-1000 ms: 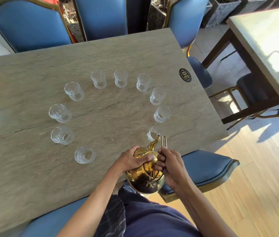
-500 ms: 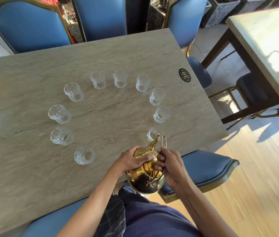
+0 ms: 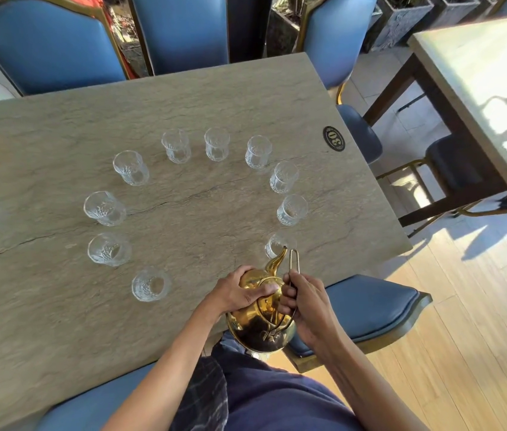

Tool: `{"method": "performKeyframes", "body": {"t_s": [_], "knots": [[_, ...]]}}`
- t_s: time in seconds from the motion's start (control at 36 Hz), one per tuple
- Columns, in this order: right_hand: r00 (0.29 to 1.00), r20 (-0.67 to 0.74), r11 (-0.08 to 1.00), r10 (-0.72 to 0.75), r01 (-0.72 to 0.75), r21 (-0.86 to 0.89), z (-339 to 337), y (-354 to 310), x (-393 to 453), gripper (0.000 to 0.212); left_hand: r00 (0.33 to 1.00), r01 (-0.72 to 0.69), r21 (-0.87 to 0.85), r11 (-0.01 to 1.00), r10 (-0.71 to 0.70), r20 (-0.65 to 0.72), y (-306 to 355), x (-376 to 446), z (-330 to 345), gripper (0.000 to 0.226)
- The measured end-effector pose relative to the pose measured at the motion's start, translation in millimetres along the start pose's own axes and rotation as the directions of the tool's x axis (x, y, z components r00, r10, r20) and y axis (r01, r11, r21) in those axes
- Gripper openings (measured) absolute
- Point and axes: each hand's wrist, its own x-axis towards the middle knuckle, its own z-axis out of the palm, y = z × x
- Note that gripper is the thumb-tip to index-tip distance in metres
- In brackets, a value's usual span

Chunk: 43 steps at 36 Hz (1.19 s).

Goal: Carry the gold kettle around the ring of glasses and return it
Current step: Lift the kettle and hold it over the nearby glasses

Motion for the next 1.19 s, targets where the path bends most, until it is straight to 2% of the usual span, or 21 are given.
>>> {"method": "performKeyframes", "body": {"t_s": [0.14,0.33,0.44,0.56,0.67,0.75,0.92,1.19], "knots": [[1.000,-0.002,1.000,-0.018,0.018,-0.019,-1.2,5.1,0.8,0.020,1.000,-0.004,0.023,1.000,0.004,-0.009,-3.2,5.8,-0.7,0.146],[0.999,0.002,0.997,-0.042,0.042,-0.069,-2.7,5.0,-3.9,0.024,0.996,-0.087,0.004,0.996,0.087,-0.028,3.6,-0.6,-0.6,0.131],[0.997,0.037,0.990,-0.064,0.068,-0.127,-6.0,-9.7,-12.8,0.026,0.990,-0.127,0.014,0.992,0.128,-0.054,6.9,-1.7,2.0,0.111],[0.994,0.054,0.967,-0.096,0.106,-0.231,-9.1,-30.1,-23.1,0.027,0.981,-0.186,-0.034,0.982,0.183,-0.069,18.0,-9.2,7.5,0.124],[0.987,0.084,0.937,-0.136,0.156,-0.314,-13.7,-53.8,-30.9,0.028,0.972,-0.232,-0.144,0.962,0.224,-0.075,35.2,-15.9,18.6,0.116],[0.980,0.103,0.903,-0.169,0.196,-0.382,-19.4,-72.6,-33.1,0.029,0.973,-0.231,-0.230,0.945,0.220,-0.073,50.9,-17.6,29.4,0.118],[0.974,0.108,0.838,-0.197,0.225,-0.497,-33.5,-103.7,-23.3,0.028,0.981,-0.192,-0.342,0.920,0.185,-0.055,85.1,-15.3,49.5,0.098],[0.988,0.099,0.761,-0.115,0.152,-0.630,-54.6,-139.7,19.2,0.025,0.995,-0.085,-0.506,0.858,0.100,0.001,103.4,28.6,80.9,0.111]]}}
